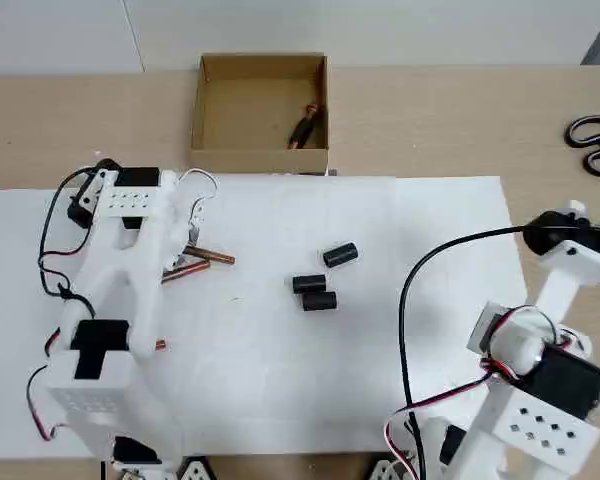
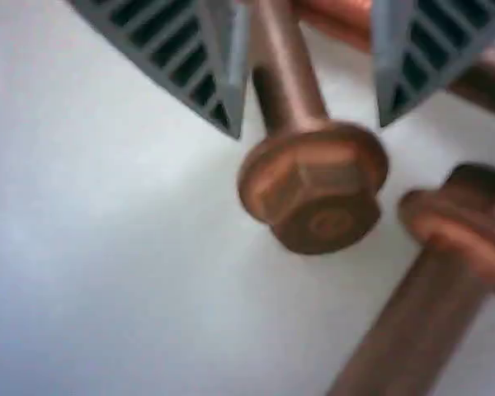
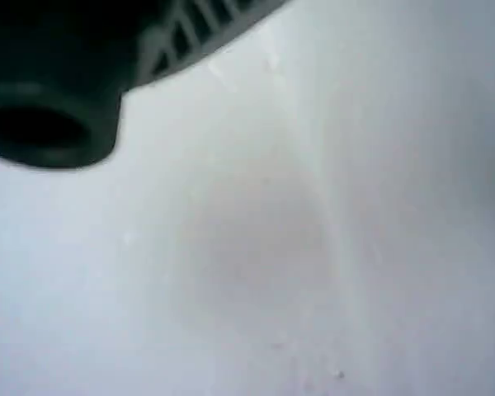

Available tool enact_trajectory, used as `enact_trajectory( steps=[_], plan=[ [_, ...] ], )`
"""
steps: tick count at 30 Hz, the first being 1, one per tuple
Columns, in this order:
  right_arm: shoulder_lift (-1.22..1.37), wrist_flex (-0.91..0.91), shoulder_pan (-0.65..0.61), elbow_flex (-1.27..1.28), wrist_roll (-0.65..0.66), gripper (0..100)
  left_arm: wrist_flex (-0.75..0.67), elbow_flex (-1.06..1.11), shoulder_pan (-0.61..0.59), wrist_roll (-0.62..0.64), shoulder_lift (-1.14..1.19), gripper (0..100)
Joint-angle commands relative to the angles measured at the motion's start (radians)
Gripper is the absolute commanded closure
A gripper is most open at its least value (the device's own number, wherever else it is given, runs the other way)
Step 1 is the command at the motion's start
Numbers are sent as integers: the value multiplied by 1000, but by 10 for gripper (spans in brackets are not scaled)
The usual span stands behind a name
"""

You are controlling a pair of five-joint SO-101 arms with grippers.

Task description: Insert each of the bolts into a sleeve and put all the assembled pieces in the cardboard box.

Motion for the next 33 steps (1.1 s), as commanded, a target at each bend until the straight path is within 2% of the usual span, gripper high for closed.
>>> enact_trajectory(
  steps=[1, 15, 19, 23, 27, 33],
  plan=[
    [-13, -19, 8, -5, -9, 995, -11, -73, -8, 3, 18, 896],
    [-13, -19, 8, -5, -9, 995, -12, -136, -9, 3, 198, 903],
    [-13, -19, 8, -5, -9, 995, -12, -137, -9, 3, 201, 997],
    [-13, -19, 7, -5, -9, 995, 0, -162, -9, 0, 196, 995],
    [-13, -19, 5, -5, -8, 995, 80, -263, -8, 0, 196, 995],
    [-15, -21, 4, -9, -8, 995, 299, -595, -3, -5, 196, 995]
  ],
)
